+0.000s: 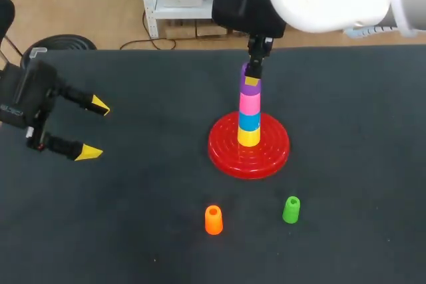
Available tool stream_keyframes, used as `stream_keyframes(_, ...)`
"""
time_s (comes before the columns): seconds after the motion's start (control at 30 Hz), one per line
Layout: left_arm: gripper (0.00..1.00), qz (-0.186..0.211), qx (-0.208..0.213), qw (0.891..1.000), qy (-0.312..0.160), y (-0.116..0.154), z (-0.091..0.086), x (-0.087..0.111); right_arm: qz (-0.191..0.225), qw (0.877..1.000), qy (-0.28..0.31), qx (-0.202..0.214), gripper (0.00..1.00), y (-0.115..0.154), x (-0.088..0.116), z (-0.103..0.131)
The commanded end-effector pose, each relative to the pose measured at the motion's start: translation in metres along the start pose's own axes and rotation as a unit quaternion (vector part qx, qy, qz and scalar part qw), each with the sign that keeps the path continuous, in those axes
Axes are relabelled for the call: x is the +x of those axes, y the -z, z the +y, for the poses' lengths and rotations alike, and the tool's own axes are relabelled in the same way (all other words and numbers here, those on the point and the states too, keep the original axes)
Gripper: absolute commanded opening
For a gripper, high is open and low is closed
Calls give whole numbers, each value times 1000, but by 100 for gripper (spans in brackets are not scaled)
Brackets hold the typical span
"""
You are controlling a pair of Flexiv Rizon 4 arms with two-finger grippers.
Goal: Pick up and stack the cylinders on the red base in this order: pink,purple,orange,green
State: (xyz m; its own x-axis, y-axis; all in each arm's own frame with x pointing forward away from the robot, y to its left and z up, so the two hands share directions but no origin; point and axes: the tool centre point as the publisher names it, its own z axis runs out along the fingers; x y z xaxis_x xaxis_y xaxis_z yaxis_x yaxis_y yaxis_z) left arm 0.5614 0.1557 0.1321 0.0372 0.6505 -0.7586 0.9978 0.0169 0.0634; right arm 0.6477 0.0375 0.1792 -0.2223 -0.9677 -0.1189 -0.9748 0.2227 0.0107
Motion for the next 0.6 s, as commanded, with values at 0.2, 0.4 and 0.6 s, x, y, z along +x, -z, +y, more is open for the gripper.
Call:
stream_keyframes(0.2, 100, -1, -1, 1000, -1, -1, 0, 1, 4, 1000, -3, -1, 0, -3, 1, -2)
stream_keyframes(0.4, 100, -1, -1, 1000, -1, -1, 0, 1, 5, 1000, -3, -1, 0, -5, 1, -3)
stream_keyframes(0.6, 100, -1, -1, 1000, -1, -1, 0, 1, 5, 1000, -1, 1, 0, -5, 0, -4)
